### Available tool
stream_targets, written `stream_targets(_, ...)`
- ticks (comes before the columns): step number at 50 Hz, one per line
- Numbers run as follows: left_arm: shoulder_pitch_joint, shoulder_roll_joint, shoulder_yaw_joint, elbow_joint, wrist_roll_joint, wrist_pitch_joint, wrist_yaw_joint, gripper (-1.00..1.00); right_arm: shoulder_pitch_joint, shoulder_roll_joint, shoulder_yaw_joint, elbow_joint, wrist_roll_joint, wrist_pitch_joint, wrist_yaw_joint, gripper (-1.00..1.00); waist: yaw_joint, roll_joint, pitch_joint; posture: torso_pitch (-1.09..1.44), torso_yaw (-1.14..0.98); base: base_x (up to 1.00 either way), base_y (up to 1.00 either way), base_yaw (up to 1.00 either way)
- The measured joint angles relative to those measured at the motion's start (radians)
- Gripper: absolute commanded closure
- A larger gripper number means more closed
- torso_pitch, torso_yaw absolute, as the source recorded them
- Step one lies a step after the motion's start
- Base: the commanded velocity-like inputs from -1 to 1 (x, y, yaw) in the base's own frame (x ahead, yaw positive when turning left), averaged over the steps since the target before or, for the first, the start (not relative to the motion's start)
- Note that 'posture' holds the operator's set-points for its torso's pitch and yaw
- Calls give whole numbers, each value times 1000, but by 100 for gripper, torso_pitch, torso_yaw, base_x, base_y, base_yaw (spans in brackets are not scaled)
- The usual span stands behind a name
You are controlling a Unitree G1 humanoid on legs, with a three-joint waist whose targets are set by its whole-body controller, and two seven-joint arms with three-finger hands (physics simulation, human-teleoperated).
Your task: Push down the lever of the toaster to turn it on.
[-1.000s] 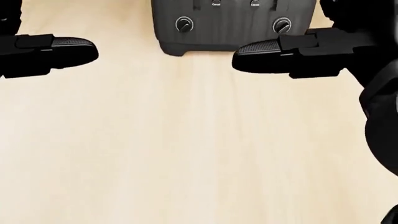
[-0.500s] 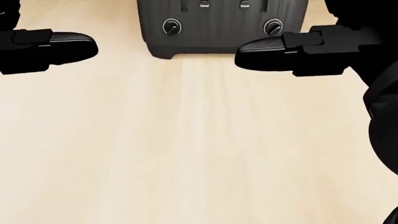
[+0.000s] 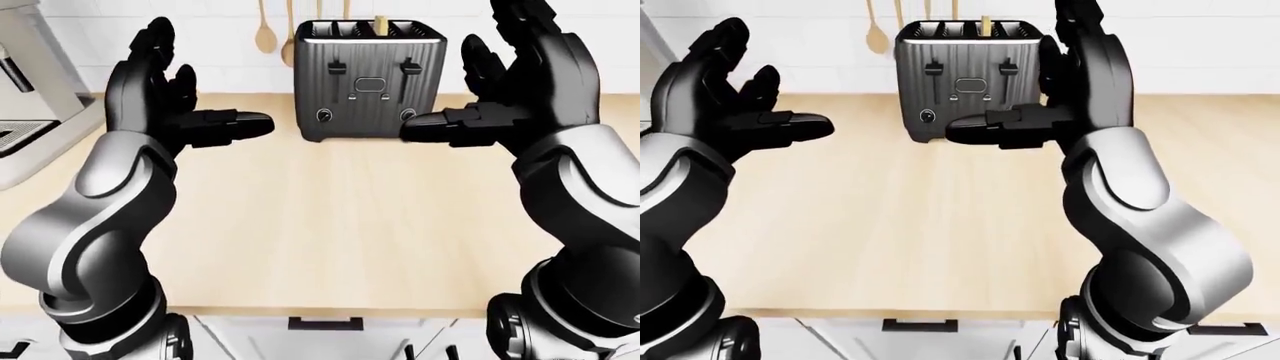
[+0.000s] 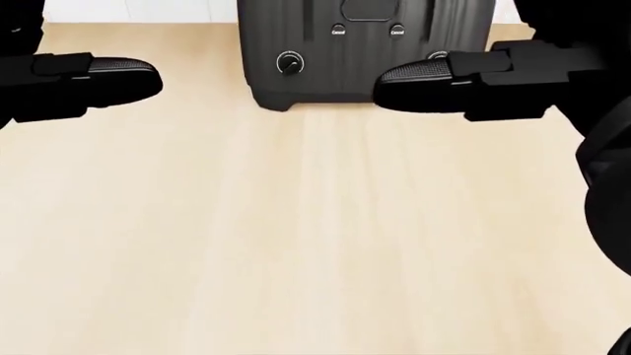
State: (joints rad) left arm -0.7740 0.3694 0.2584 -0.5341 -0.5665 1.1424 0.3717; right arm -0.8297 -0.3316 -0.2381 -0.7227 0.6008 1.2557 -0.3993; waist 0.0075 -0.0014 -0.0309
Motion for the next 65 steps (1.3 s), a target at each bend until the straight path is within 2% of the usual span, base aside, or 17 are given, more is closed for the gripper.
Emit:
stream_targets(6,6,-4,-4,-2,6,-8,-6,-100,3,-1,0,-5,0,-3,-1,-100,0,1,-23,-20,0,0,0,0)
stream_targets(20,0,-10,-1,-3,10,-6,-7,-100,-3,-3,-4,-8,11,4,-11,-100,1,2,-95,-29,0,0,0,0)
stream_targets(28,13,-13,-6,2,14,-22,-14,-100,-1,-7,-6,-8,16,2,-13,-100,2,3,-153,-33,0,0,0,0)
stream_targets(39,13,-14,-5,1,16,-20,-15,-100,2,-8,-3,-5,17,-6,-12,-100,6,1,-221,-41,0,0,0,0)
stream_targets(56,15,-16,-7,2,15,-31,-13,-100,6,-8,2,-9,15,-13,-12,-100,12,-1,-285,-51,0,0,0,0)
stream_targets(65,15,-19,-3,-2,12,-41,-7,-100,-4,1,4,-12,13,-1,-16,-100,13,-1,-292,-51,0,0,0,0)
